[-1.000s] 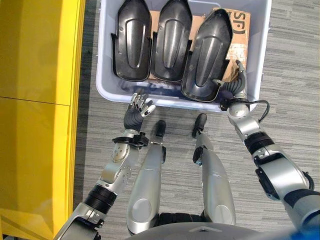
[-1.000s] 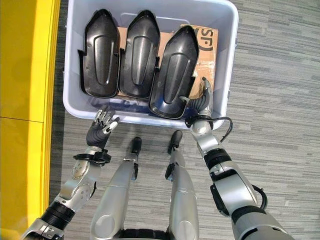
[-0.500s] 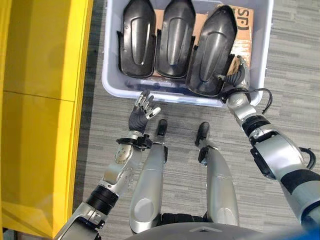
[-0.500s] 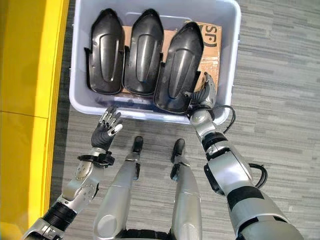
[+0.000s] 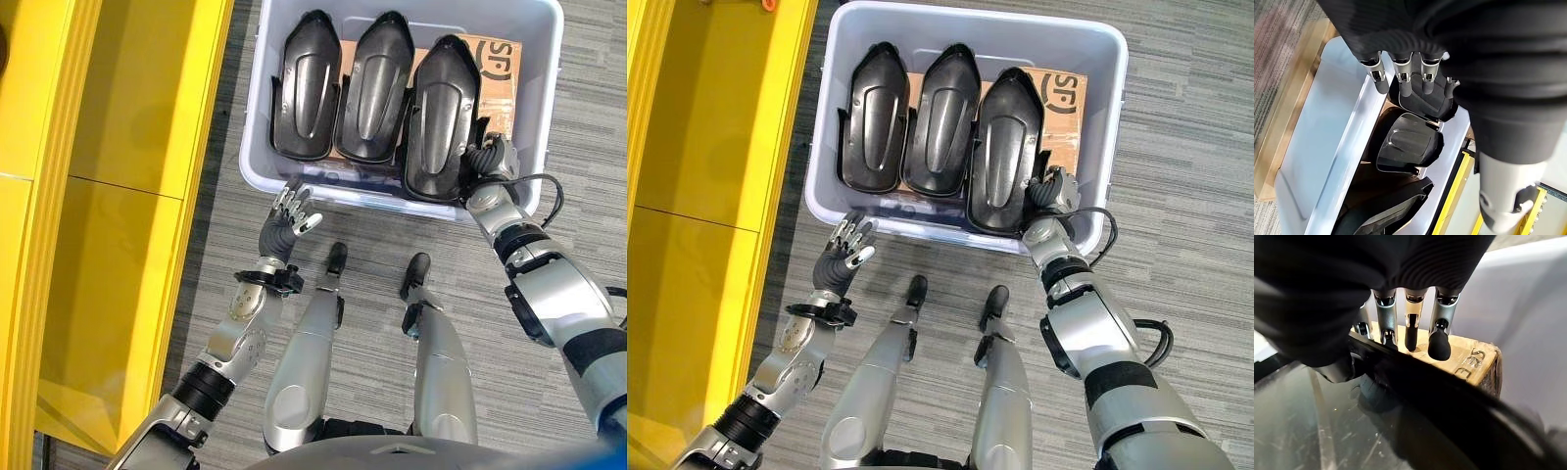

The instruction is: Move parts from the plastic box to the shelf.

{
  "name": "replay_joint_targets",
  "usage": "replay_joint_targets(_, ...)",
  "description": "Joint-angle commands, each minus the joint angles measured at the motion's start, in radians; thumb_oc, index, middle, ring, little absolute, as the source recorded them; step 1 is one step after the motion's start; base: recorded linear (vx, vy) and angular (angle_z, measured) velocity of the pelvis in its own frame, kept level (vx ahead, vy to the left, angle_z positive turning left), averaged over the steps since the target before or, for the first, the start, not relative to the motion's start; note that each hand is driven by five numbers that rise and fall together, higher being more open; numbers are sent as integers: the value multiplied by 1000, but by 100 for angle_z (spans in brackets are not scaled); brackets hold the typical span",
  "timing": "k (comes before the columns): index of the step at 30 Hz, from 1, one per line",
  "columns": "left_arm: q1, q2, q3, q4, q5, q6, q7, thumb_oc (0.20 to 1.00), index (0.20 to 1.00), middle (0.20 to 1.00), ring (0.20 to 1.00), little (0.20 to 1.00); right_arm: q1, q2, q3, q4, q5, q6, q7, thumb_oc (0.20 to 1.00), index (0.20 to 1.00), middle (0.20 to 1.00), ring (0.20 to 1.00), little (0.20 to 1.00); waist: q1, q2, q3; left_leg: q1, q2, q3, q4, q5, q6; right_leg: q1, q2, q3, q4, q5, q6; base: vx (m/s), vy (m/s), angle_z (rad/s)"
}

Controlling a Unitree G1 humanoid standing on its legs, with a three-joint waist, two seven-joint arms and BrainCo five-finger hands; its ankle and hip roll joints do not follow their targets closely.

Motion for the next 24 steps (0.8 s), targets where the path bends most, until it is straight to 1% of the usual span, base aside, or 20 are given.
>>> replay_joint_targets(1, 16, 14, 12, -75, 14, -33, 1, 1000, 1000, 1000, 1000, 1000, 122, 91, -10, 23, 81, 13, 70, 200, 200, 200, 200, 200, 15, -16, 35, -24, 5, 10, -7, -28, 10, 103, -67, 2, -73, 28, 95, 0, 0, 0)
replay_joint_targets(3, 18, 13, 13, -74, 12, -35, 5, 1000, 1000, 1000, 1000, 1000, 131, 96, -20, 23, 89, 12, 58, 200, 200, 200, 200, 200, 13, -19, 32, -19, 6, 11, -8, -27, 10, 109, -67, 2, -76, 29, 96, 12, 7, 2)
replay_joint_targets(7, 21, 14, 17, -68, 8, -40, 20, 1000, 1000, 1000, 1000, 1000, 128, 103, -81, -3, 192, -23, 17, 200, 200, 200, 200, 200, 6, -25, 25, -12, 8, 16, -3, -36, 11, 115, -63, 11, -74, 24, 93, 0, 0, 0)
replay_joint_targets(8, 22, 11, 21, -63, 0, -45, 30, 1000, 1000, 1000, 1000, 1000, 126, 118, -158, -58, 330, -85, -34, 200, 200, 200, 200, 200, -1, -27, 24, -11, 11, 21, 0, -40, 11, 113, -61, 15, -72, 23, 93, 0, 0, 0)
replay_joint_targets(10, 25, 6, 30, -53, 0, -40, 41, 1000, 1000, 1000, 1000, 1000, 132, 142, -203, -160, 444, -149, -61, 200, 200, 200, 200, 200, -10, -33, 26, -6, 16, 26, -1, -42, 11, 112, -57, 22, -71, 23, 93, -1, 8, -3)
replay_joint_targets(11, 24, 2, 31, -51, 2, -40, 48, 1000, 1000, 1000, 1000, 1000, 141, 146, -207, -214, 457, -162, -77, 200, 200, 200, 200, 200, -15, -38, 27, -4, 17, 28, 0, -43, 11, 111, -56, 25, -70, 23, 92, -1, 7, -7)
replay_joint_targets(12, 26, -1, 31, -44, 2, -41, 52, 1000, 1000, 1000, 1000, 1000, 149, 154, -207, -291, 471, -193, -95, 200, 200, 200, 200, 200, -20, -43, 29, -1, 19, 30, 0, -43, 11, 110, -55, 27, -70, 24, 92, -3, -1, -19)
replay_joint_targets(13, 26, -1, 31, -44, 2, -41, 52, 1000, 1000, 1000, 1000, 1000, 151, 155, -207, -293, 470, -192, -97, 200, 200, 200, 200, 200, -20, -43, 28, -1, 19, 30, 0, -43, 11, 110, -55, 27, -70, 24, 92, 1, -5, -19)
replay_joint_targets(14, 29, -7, 30, -43, 0, -40, 59, 1000, 1000, 1000, 1000, 1000, 176, 161, -205, -396, 461, -204, -110, 200, 200, 200, 200, 200, -27, -49, 29, 4, 21, 32, -1, -44, 12, 113, -54, 30, -71, 24, 91, 7, -13, -20)
replay_joint_targets(16, 31, -10, 27, -42, -4, -43, 63, 1000, 1000, 1000, 1000, 1000, 185, 157, -211, -475, 447, -217, -132, 200, 200, 200, 200, 200, -34, -51, 28, 8, 21, 31, 0, -45, 12, 118, -56, 31, -71, 23, 90, 4, -8, -3)
replay_joint_targets(17, 32, -9, 28, -45, -1, -43, 70, 1000, 1000, 1000, 1000, 1000, 200, 156, -217, -548, 434, -226, -149, 200, 200, 200, 200, 200, -40, -52, 25, 11, 21, 31, -1, -45, 12, 121, -57, 34, -70, 23, 89, 0, 0, 0)
replay_joint_targets(19, 35, -12, 30, -47, 2, -40, 75, 1000, 1000, 1000, 1000, 1000, 224, 156, -221, -617, 414, -229, -165, 200, 200, 200, 200, 200, -46, -53, 23, 14, 20, 32, 2, -47, 12, 125, -58, 36, -73, 23, 89, 0, 0, 0)
replay_joint_targets(20, 40, -12, 37, -48, 3, -41, 81, 1000, 1000, 1000, 1000, 1000, 248, 153, -222, -684, 386, -234, -176, 200, 200, 200, 200, 200, -51, -57, 19, 17, 21, 33, 5, -49, 13, 130, -56, 39, -74, 22, 87, 0, 0, 0)
replay_joint_targets(21, 41, -12, 37, -48, 3, -41, 82, 1000, 1000, 1000, 1000, 1000, 250, 153, -222, -686, 385, -233, -177, 200, 200, 200, 200, 200, -50, -57, 18, 17, 21, 33, 5, -49, 13, 130, -56, 39, -74, 22, 87, 0, 0, 0)
replay_joint_targets(22, 44, -12, 45, -47, 10, -42, 90, 1000, 1000, 1000, 1000, 1000, 275, 151, -223, -755, 357, -234, -185, 200, 200, 200, 200, 200, -55, -62, 15, 22, 24, 32, 6, -51, 14, 134, -53, 42, -75, 22, 87, 0, 0, 0)
replay_joint_targets(24, 51, -15, 53, -49, 13, -40, 95, 1000, 1000, 1000, 1000, 1000, 302, 148, -226, -811, 325, -231, -190, 200, 200, 200, 200, 200, -60, -68, 9, 28, 26, 32, 4, -51, 13, 142, -52, 43, -78, 19, 86, 22, -25, -6)
